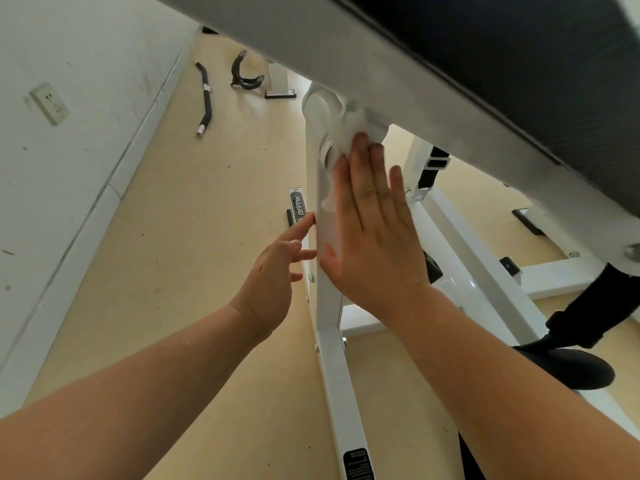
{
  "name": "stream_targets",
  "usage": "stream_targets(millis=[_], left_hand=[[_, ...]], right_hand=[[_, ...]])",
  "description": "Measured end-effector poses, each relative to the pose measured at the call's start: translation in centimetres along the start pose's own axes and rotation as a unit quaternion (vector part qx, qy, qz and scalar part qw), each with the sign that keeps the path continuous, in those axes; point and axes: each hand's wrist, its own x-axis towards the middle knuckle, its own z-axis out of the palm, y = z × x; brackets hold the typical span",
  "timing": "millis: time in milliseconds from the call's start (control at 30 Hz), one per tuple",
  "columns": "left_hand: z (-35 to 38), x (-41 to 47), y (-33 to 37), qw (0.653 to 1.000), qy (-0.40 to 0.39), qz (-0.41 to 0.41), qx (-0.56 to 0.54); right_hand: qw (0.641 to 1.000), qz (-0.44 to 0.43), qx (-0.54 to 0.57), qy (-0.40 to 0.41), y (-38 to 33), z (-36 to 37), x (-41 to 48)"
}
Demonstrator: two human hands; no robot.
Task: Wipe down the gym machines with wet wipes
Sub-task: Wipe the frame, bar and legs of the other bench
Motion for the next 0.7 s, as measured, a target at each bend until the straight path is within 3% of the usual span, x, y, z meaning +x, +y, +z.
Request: stream_targets(millis=[133, 333, 600, 700], left_hand=[[0.2, 0.3, 0.0, 1.0, 0.019, 0.002, -0.021], [0.0, 0.0, -0.3, 0.999, 0.02, 0.003, -0.025], [-0.2, 0.0, 0.0, 0.998, 0.02, -0.009, -0.061], [-0.5, 0.1, -0.1, 0.996, 0.031, -0.026, -0.085]], right_hand=[[0.999, 0.027, 0.019, 0.024, -0.2, -1.0, 1.5], [0.999, -0.035, -0.009, 0.013, -0.6, 0.0, 0.9], [0.997, 0.024, 0.03, 0.072, -1.0, 0.6, 1.2], [1.0, -0.012, 0.018, 0.009, -1.3, 1.9, -0.9]])
